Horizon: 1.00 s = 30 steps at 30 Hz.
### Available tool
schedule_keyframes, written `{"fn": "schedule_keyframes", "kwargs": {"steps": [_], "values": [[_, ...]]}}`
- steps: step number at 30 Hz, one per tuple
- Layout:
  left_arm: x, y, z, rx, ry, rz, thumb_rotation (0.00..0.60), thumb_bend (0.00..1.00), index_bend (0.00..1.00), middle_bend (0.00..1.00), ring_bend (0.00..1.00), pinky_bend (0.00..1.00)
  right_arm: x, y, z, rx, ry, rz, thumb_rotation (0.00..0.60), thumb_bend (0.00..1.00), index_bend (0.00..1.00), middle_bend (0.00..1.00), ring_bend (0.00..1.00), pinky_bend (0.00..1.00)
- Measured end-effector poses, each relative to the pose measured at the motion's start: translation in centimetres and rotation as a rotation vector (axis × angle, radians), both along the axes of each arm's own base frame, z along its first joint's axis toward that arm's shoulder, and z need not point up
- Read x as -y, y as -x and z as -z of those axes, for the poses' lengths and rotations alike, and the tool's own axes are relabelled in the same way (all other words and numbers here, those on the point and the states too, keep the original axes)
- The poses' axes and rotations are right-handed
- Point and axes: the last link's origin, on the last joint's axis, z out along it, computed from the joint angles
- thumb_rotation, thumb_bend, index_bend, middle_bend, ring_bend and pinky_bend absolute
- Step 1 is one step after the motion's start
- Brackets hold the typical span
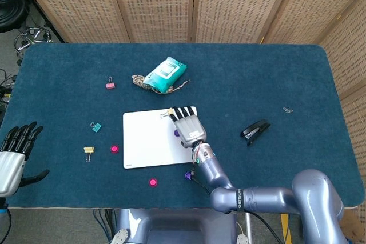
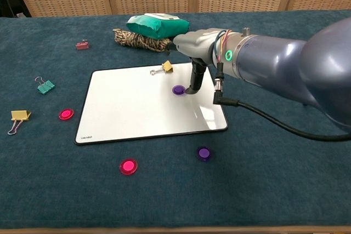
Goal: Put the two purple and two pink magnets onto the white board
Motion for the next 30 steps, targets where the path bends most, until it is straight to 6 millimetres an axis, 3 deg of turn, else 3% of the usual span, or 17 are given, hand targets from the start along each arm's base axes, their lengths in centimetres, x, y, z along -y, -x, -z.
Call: {"fn": "schedule_keyframes", "kwargs": {"steps": [8, 14, 21, 27, 30], "values": [[0.1, -0.1, 0.1, -0.002, 0.005, 0.000, 0.600, 0.00, 0.00, 0.00, 0.00, 0.00, -1.3, 0.4, -2.1, 0.020, 0.001, -0.028, 0.600, 0.28, 0.15, 0.00, 0.00, 0.00], [0.2, -0.1, 0.3, -0.004, 0.013, 0.004, 0.600, 0.00, 0.00, 0.00, 0.00, 0.00, -3.1, 2.7, -4.3, 0.035, -0.026, -0.030, 0.600, 0.28, 0.23, 0.00, 0.00, 0.00], [0.2, -0.2, 0.3, -0.002, 0.011, 0.004, 0.600, 0.00, 0.00, 0.00, 0.00, 0.00, -6.6, 5.7, -5.9, 0.025, -0.093, -0.075, 0.600, 0.28, 0.34, 0.00, 0.00, 0.00], [0.4, -0.3, 0.3, -0.001, 0.015, 0.008, 0.600, 0.00, 0.00, 0.00, 0.00, 0.00, -9.7, 7.8, -5.7, 0.039, -0.165, -0.106, 0.600, 0.28, 0.37, 0.00, 0.00, 0.00], [0.5, -0.3, 0.3, 0.001, 0.015, 0.012, 0.600, 0.00, 0.00, 0.00, 0.00, 0.00, -10.3, 7.9, -4.9, 0.058, -0.191, -0.086, 0.600, 0.28, 0.38, 0.00, 0.00, 0.00]]}}
